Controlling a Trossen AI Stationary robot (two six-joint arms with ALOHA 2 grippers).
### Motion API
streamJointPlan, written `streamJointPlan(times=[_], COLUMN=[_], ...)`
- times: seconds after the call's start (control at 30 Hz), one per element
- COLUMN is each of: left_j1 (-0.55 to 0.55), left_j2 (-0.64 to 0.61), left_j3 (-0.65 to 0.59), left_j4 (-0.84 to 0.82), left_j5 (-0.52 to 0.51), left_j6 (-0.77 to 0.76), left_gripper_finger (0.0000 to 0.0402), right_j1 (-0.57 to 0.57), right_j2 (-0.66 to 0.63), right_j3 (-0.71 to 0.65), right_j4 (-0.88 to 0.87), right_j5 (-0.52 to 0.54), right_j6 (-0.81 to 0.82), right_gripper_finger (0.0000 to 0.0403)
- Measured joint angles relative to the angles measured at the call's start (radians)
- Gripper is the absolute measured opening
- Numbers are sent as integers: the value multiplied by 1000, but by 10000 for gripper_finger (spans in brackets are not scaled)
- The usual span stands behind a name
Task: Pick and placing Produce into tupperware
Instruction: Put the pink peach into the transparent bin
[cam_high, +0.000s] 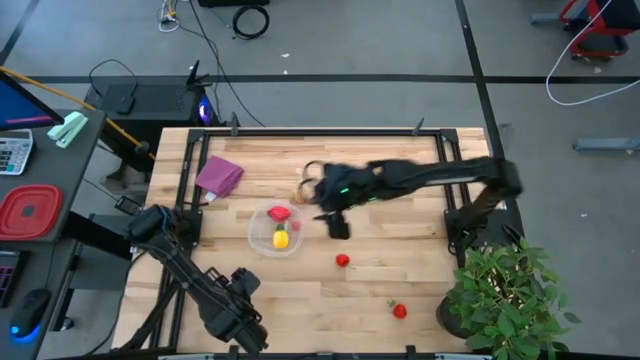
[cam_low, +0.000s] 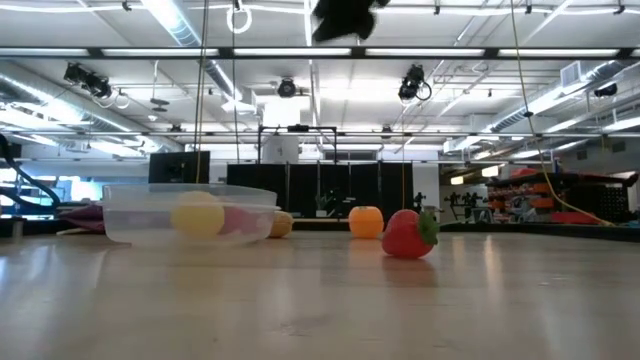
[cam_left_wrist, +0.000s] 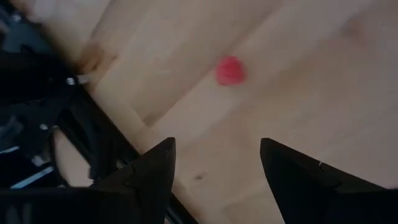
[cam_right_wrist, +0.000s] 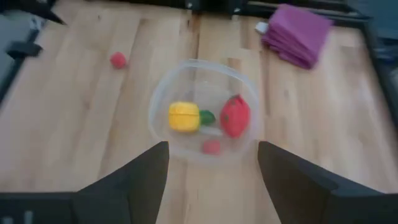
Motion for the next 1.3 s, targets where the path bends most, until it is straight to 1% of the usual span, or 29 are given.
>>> streamJointPlan(times=[0.07,0.13,0.2,0.27,0.33,0.4,0.53,0.6,0.7,0.8,0.9,1.03,1.17,1.3], left_j1=[10,30,52,68,83,97,116,116,116,120,130,152,173,182], left_j2=[0,0,0,0,1,0,-6,-9,-8,-8,-7,-5,-5,-5], left_j3=[-49,-108,-168,-217,-242,-244,-245,-245,-245,-245,-250,-309,-389,-409], left_j4=[0,32,108,215,300,306,249,246,259,302,307,328,380,404], left_j5=[5,47,72,92,99,100,101,102,113,121,120,126,184,186], left_j6=[-1,2,35,108,189,238,276,296,325,363,395,426,475,520], left_gripper_finger=[243,243,243,242,238,230,215,210,210,216,223,223,220,217], right_j1=[7,8,10,14,14,14,14,13,13,14,14,14,14,14], right_j2=[-86,-169,-247,-315,-374,-426,-490,-505,-509,-495,-473,-438,-407,-384], right_j3=[0,0,0,0,0,0,0,0,0,0,0,0,0,0], right_j4=[-41,-72,-87,-102,-101,-103,-135,-174,-244,-320,-387,-444,-459,-460], right_j5=[-1,-1,-1,15,45,77,182,220,245,254,255,255,255,255], right_j6=[53,99,143,168,168,167,168,169,185,223,253,291,298,297], right_gripper_finger=[256,256,257,256,256,256,256,256,257,256,257,256,257,256])
